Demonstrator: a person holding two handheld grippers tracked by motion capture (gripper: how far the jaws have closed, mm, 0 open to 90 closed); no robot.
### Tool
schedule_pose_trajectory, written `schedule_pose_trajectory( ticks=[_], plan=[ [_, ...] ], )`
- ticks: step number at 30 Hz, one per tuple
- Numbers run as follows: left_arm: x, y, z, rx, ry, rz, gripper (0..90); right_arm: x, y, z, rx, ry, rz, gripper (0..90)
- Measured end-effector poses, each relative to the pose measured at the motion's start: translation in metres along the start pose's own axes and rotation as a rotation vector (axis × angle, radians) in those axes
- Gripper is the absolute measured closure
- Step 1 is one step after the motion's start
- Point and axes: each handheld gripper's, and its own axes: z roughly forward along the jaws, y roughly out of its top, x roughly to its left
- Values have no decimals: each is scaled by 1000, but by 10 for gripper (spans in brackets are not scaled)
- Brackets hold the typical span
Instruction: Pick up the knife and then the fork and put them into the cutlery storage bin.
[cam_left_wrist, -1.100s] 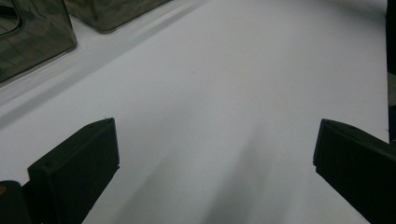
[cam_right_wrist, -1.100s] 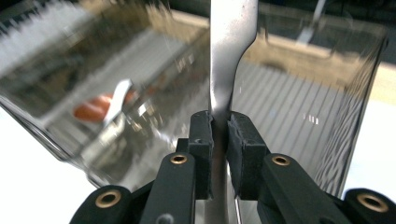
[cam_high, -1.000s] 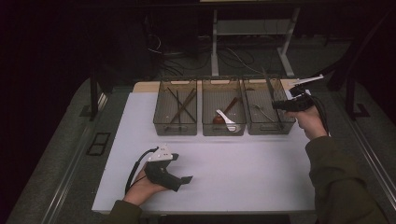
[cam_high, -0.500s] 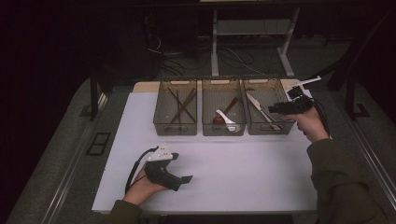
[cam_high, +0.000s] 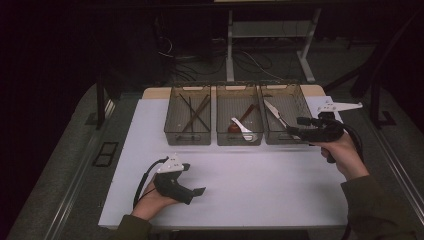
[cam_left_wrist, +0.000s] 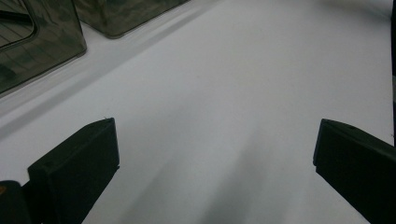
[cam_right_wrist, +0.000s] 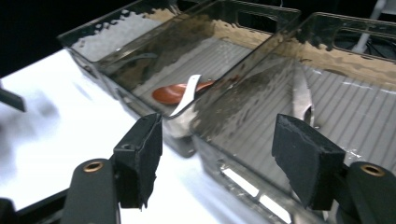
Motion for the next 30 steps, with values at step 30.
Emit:
schedule_pose_trajectory(
  ticks=[30],
  plan=[
    [0,1,-3,-17,2,1,0,48,-76,-9,-17,54,-82,176]
  ],
)
